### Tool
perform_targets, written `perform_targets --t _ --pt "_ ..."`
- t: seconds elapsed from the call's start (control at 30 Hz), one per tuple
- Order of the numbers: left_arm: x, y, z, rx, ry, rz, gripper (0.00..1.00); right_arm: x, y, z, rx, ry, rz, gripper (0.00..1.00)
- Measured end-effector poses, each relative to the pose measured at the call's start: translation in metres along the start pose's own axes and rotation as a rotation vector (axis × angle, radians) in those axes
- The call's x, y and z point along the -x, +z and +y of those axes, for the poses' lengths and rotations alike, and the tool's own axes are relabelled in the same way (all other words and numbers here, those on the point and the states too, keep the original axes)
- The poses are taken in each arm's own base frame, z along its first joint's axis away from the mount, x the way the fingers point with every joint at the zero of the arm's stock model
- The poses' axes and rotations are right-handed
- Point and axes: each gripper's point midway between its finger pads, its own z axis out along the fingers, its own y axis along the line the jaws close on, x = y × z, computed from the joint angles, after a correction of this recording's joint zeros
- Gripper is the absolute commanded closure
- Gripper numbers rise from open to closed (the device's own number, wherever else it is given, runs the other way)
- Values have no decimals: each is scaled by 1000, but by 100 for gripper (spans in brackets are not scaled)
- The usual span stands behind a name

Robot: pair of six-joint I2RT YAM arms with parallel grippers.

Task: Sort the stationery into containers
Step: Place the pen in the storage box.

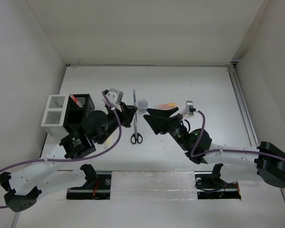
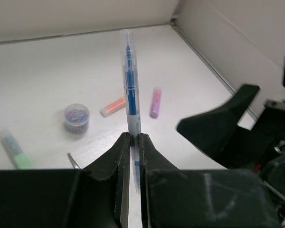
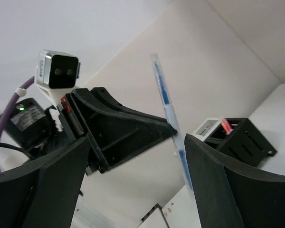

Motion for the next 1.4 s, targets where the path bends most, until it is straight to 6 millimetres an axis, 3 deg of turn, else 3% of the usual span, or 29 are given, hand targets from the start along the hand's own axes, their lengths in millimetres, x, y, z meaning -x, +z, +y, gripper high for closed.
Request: perform_targets --t 0.13,0.23,0.33,0.47,0.57,0.67,0.8,0.87,1.0,1.13,1.23,1.4 --pt "17 7 22 169 -30 -35 100 8 -15 -19 -85 -30 -14 12" --pt "31 16 41 337 -50 -65 100 8 -38 -49 -171 -62 -11 10" --pt "31 27 61 511 -44 -74 100 7 -55 -74 -251 -94 2 10" --pt "25 45 96 720 -29 -31 100 15 -62 -77 -274 -106 -6 10" --pt "20 55 148 874 -56 -11 100 22 -64 -73 -271 -104 -25 10" --pt "19 44 198 991 -100 -8 100 26 -70 -72 -277 -112 -26 10" --pt "39 12 265 1170 -163 -83 100 32 -77 -74 -292 -135 -34 10" --pt "49 -4 286 1249 -166 -125 100 34 -80 -75 -296 -144 -37 10" --pt "63 -20 308 1342 -129 -196 100 30 -85 -82 -317 -161 -17 10" --pt "61 -33 336 1426 -105 -217 100 25 -90 -88 -334 -171 2 10" --pt "43 -43 355 1495 -70 -184 100 22 -92 -91 -340 -174 14 10" --pt "16 -24 373 1525 -9 -106 100 19 -94 -90 -330 -174 28 10"
